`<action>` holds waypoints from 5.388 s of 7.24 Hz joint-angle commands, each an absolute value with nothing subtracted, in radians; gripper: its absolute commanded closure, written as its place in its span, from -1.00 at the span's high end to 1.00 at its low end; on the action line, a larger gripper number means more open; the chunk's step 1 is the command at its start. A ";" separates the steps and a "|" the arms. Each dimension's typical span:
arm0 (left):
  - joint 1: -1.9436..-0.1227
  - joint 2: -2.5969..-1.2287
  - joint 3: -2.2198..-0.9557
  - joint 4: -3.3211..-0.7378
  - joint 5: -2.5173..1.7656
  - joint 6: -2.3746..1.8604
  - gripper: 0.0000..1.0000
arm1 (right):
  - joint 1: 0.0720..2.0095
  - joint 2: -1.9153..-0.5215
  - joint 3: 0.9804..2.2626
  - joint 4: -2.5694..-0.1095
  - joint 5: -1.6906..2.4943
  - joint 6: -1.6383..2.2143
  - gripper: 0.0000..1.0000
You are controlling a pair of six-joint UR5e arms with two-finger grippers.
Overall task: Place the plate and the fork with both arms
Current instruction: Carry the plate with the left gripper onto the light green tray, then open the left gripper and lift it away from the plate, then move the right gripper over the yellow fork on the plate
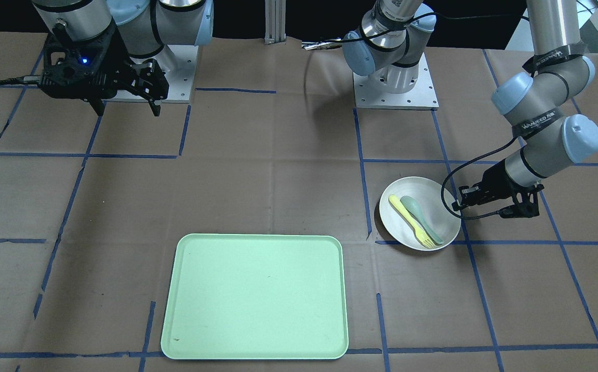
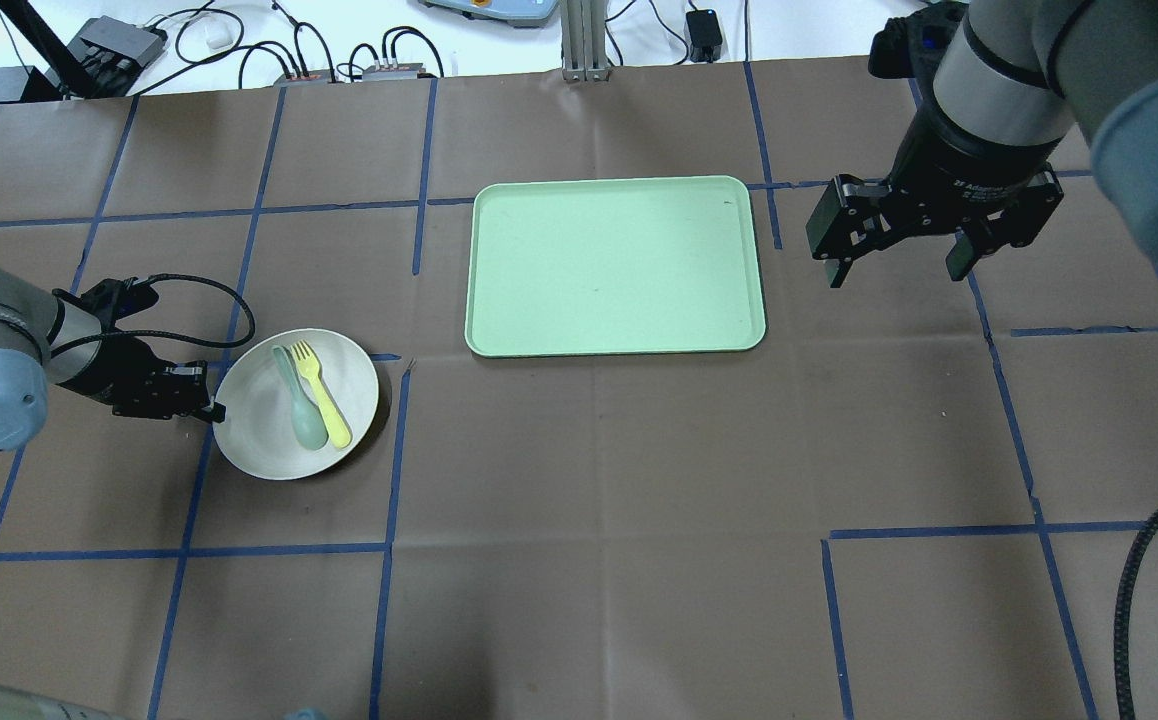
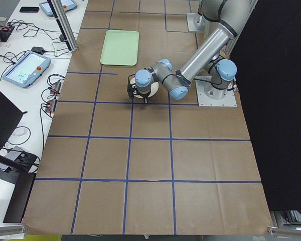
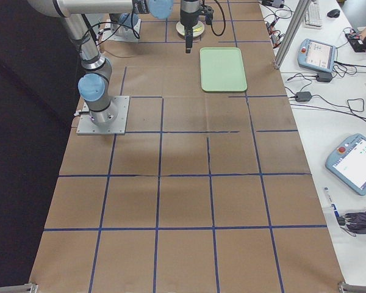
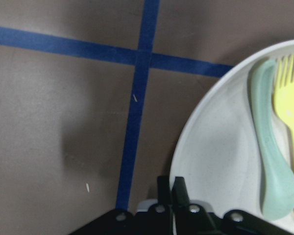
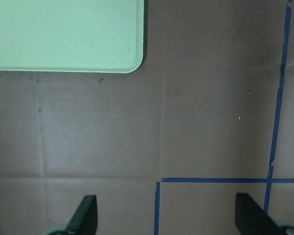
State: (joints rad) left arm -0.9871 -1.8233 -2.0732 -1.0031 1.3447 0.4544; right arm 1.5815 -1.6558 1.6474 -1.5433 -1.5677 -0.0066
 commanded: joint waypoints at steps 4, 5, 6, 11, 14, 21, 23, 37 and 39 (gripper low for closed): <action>-1.229 -1.834 -1.930 -0.996 1.192 0.356 -1.00 | 1.582 -1.654 1.647 -1.543 -1.568 -0.009 1.00; -1.315 -1.894 -1.867 -0.989 1.165 0.326 -1.00 | 1.582 -1.654 1.647 -1.543 -1.568 -0.011 1.00; -1.384 -1.986 -1.770 -0.986 1.161 0.304 -1.00 | 1.582 -1.652 1.647 -1.543 -1.569 -0.011 1.00; -1.589 -2.296 -1.419 -1.002 1.144 0.198 -1.00 | 1.578 -1.652 1.647 -1.543 -1.569 -0.012 1.00; -1.615 -2.321 -1.373 -1.081 1.158 0.172 -0.98 | 1.577 -1.652 1.647 -1.543 -1.569 -0.011 1.00; -1.621 -2.316 -1.371 -1.101 1.224 0.166 0.41 | 1.575 -1.652 1.647 -1.543 -1.568 -0.012 1.00; -1.623 -2.306 -1.373 -1.101 1.224 0.152 0.85 | 1.575 -1.654 1.647 -1.543 -1.568 -0.011 1.00; -1.595 -1.557 -1.534 -1.778 1.566 0.051 0.99 | 1.678 -1.427 1.507 -1.633 -1.566 0.018 1.00; -1.595 -1.557 -1.536 -1.775 1.563 0.199 0.99 | 1.698 -1.344 1.458 -1.689 -1.565 0.062 1.00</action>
